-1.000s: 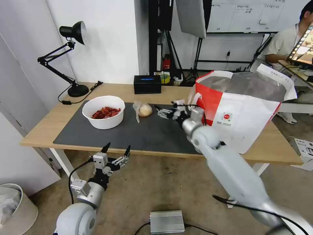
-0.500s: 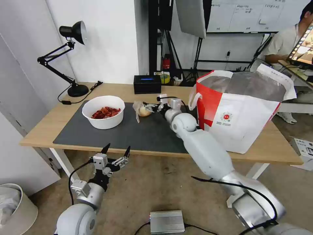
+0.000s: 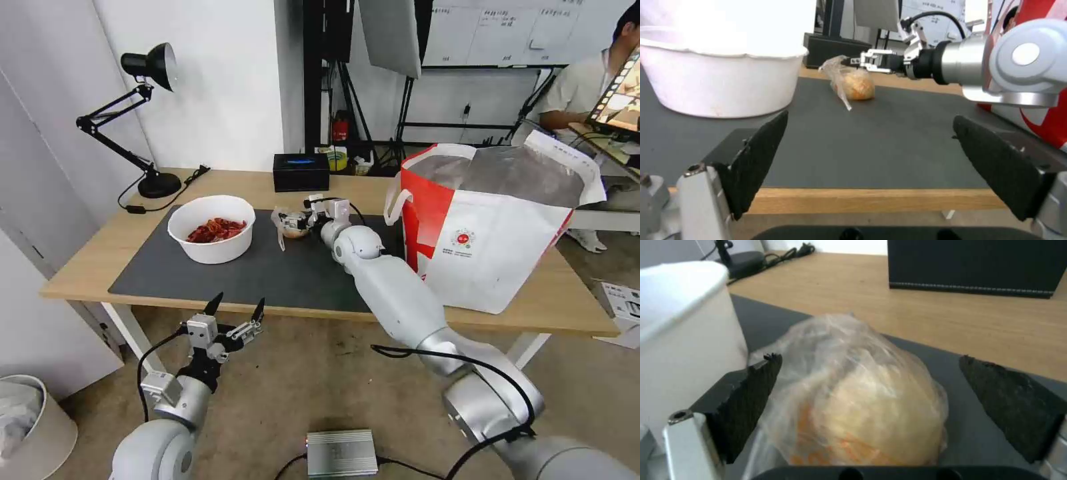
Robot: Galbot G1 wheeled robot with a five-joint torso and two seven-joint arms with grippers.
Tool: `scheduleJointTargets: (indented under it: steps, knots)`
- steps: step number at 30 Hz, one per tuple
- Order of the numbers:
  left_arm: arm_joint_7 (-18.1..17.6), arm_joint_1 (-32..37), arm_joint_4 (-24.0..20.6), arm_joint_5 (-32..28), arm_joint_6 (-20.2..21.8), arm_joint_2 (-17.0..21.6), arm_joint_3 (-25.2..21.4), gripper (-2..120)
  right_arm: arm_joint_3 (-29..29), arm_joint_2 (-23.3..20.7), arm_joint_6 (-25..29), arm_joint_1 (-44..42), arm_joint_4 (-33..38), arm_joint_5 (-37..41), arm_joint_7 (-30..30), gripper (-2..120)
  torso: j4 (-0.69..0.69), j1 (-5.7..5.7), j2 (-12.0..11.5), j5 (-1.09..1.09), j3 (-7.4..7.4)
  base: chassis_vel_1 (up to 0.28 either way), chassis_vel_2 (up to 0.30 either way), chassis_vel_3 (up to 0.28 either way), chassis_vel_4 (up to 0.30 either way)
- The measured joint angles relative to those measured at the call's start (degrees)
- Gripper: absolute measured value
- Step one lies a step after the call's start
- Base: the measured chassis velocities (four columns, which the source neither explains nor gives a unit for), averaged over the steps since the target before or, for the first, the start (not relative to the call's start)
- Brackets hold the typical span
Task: Pick up the trash from the table and place it into the takeout bag.
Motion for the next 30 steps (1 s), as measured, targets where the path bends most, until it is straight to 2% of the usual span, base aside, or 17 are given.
scheduleJointTargets:
  steps: [5, 19, 30]
  knots:
    - [0.0, 0.02, 0.06, 0.31, -0.02, -0.16, 0.39, 100, 1.14, 0.91, 0.93, 0.95, -3.42, -1.02, -2.18, 100, 0.01, 0.0, 0.0, 0.0, 0.0, 0.0, 0.0, 0.0, 0.0]
    - [0.0, 0.18, 0.02, 0.78, -0.19, -0.5, 0.72, 100, 1.11, 0.87, 1.24, 1.7, -5.41, -1.91, -4.75, 100, 0.0, 0.0, 0.0, 0.0, 0.0, 0.0, 0.0, 0.0, 0.0]
    - [-0.01, 0.22, 0.18, 1.34, -0.26, -0.72, 1.24, 100, 1.59, 0.85, 2.95, 1.7, -7.88, -5.39, -9.45, 100, 0.0, 0.0, 0.0, 0.0, 0.0, 0.0, 0.0, 0.0, 0.0]
